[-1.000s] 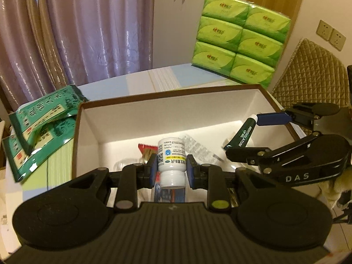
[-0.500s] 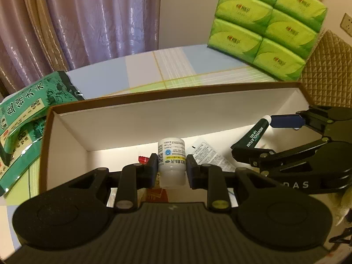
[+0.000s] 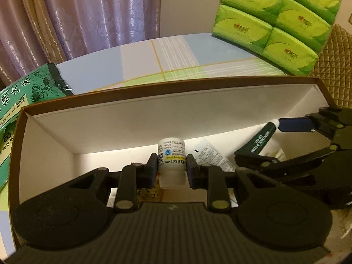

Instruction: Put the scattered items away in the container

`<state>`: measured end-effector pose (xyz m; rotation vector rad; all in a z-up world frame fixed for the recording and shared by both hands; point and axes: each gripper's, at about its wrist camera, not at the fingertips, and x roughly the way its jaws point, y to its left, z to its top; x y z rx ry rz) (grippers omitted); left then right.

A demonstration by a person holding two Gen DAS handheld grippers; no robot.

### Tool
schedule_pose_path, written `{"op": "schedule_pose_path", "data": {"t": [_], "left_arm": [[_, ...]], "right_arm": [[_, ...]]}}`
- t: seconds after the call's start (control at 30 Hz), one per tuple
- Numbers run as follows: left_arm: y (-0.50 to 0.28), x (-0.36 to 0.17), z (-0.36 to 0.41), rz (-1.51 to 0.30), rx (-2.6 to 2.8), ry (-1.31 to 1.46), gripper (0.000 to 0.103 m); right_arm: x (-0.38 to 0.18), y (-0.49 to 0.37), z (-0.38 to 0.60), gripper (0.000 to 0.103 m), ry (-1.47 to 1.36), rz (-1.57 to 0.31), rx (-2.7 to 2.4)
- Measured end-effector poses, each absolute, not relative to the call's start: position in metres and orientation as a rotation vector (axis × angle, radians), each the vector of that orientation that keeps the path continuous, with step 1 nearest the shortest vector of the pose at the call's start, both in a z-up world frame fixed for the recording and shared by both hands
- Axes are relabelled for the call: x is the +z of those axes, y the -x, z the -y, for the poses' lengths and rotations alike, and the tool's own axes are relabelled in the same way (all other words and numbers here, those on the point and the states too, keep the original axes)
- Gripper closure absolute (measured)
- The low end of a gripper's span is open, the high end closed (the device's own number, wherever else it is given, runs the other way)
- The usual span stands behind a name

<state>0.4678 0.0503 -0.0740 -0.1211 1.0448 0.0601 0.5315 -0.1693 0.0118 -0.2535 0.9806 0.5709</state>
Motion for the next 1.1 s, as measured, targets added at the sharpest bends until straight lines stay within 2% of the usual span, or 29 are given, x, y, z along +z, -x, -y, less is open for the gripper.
{"op": "schedule_pose_path", "data": {"t": [0.03, 0.1, 0.23, 0.53, 0.8, 1.1], "left_arm": [[-0.469, -0.074, -0.051, -1.046, 0.064, 0.128, 0.08], [-0.47, -0.075, -0.053, -1.049, 0.064, 0.145, 0.07], [-0.468, -0.073, -0.054, -1.05, 0.073, 0.139, 0.066], [-0.443, -0.054, -0.049, -1.033, 0.062, 0.106, 0.048], [-0.401, -0.019, -0.037, -0.954, 0.074, 0.052, 0.025], [-0.343, 0.014, -0.032, -0.879, 0.115, 0.064, 0.017]], "right_arm": [[0.012, -0.531, 0.169, 0.023, 0.255, -0.981, 0.569], [0.013, -0.529, 0.169, 0.023, 0.255, -0.976, 0.577], [0.015, -0.526, 0.169, 0.016, 0.258, -0.973, 0.588], [0.028, -0.5, 0.174, 0.009, 0.265, -0.933, 0.657], [0.055, -0.457, 0.193, 0.002, 0.214, -0.836, 0.666], [0.08, -0.41, 0.228, 0.002, 0.093, -0.76, 0.585]]}}
